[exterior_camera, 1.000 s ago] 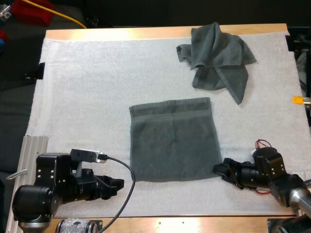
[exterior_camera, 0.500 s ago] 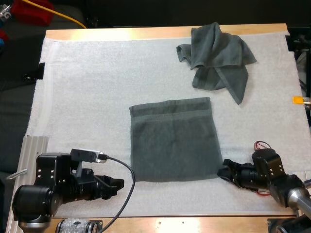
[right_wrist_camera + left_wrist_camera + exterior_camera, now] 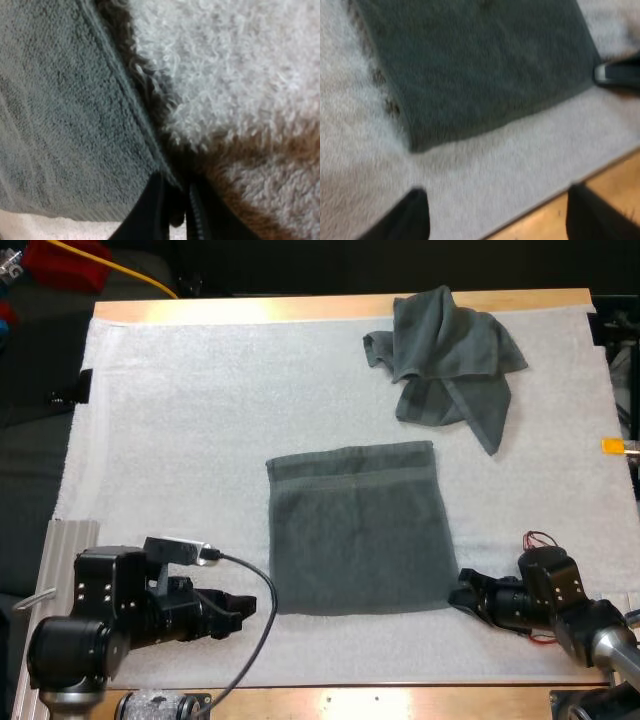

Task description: Pick towel from pile, fold and stack

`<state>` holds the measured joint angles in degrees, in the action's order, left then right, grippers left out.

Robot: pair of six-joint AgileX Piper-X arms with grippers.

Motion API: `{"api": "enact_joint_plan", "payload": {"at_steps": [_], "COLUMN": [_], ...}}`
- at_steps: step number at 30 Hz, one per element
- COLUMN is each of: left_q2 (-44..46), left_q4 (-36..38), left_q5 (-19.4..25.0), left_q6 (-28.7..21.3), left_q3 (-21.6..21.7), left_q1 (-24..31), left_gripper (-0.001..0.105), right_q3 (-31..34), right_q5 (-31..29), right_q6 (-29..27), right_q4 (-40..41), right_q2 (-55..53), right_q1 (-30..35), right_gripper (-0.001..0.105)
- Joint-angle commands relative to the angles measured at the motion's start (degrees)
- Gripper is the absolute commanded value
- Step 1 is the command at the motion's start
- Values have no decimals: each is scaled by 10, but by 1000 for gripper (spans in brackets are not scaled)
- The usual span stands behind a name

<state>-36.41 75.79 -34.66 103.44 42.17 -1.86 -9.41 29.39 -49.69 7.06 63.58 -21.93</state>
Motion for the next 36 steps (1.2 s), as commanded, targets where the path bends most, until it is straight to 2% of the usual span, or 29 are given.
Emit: {"api": "enact_joint_plan", "payload": {"at_steps": [1,8,13,17,27,34,36], "left_q2": [-11,-60,-93,-123,-254,-346,-363], "left_q4": [-19,-82,-167,-208,-259,-316,-326], "left_q5": [2,-5,-40,-60,-64,-132,-138], "left_q6": [9,13,39,47,47,43,43], "left_q3": [-5,-54,-110,-135,-139,-139,-139], "left_q1": [1,1,1,1,1,1,1], "left_gripper": [57,57,57,57,57,57,57], "right_q3": [2,2,2,2,2,2,2], "right_q5": [8,8,8,8,8,8,8], "right_q6": [-1,-1,-1,-1,11,11,11], "right_q4": [9,9,9,9,9,9,9], "right_q2": [5,5,5,5,5,5,5], "right_q1": [-1,-1,-1,-1,-1,-1,-1], "right_gripper": [0,0,0,0,0,0,0]}}
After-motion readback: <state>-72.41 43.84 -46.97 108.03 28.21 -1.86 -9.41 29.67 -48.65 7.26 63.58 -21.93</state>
